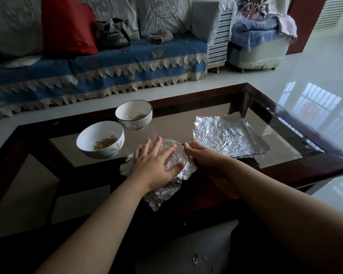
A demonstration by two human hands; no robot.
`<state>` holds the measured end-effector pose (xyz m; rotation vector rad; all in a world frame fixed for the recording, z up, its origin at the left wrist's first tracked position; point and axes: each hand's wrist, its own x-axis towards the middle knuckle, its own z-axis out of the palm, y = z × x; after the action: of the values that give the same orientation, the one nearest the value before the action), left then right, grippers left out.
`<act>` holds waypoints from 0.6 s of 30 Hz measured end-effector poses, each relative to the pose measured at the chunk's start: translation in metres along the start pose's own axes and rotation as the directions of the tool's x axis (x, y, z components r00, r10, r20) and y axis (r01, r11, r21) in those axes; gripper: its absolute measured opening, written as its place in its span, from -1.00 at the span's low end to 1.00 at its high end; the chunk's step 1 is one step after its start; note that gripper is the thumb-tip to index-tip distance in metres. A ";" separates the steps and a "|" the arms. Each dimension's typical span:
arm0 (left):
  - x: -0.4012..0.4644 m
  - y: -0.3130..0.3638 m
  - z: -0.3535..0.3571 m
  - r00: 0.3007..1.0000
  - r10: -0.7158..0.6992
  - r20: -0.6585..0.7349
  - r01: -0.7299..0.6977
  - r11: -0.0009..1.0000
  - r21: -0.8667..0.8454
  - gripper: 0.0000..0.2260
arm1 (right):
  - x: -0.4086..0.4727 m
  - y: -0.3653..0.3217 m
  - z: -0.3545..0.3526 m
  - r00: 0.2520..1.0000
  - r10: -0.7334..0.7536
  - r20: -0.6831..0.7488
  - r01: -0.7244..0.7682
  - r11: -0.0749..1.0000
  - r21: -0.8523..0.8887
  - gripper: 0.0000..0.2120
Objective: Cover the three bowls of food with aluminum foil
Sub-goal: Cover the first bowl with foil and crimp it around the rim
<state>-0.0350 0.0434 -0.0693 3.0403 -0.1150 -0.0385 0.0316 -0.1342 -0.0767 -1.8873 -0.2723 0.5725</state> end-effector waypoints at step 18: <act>0.000 0.001 -0.001 1.000 0.005 -0.003 -0.005 1.000 0.008 -0.23 | -0.010 0.018 0.012 0.992 0.053 -0.114 -0.007 0.927 0.374 -0.73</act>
<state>-0.0354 0.0428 -0.0685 3.0478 -0.1226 -0.0331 0.0158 -0.1357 -0.0937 -1.5502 -0.0472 0.4875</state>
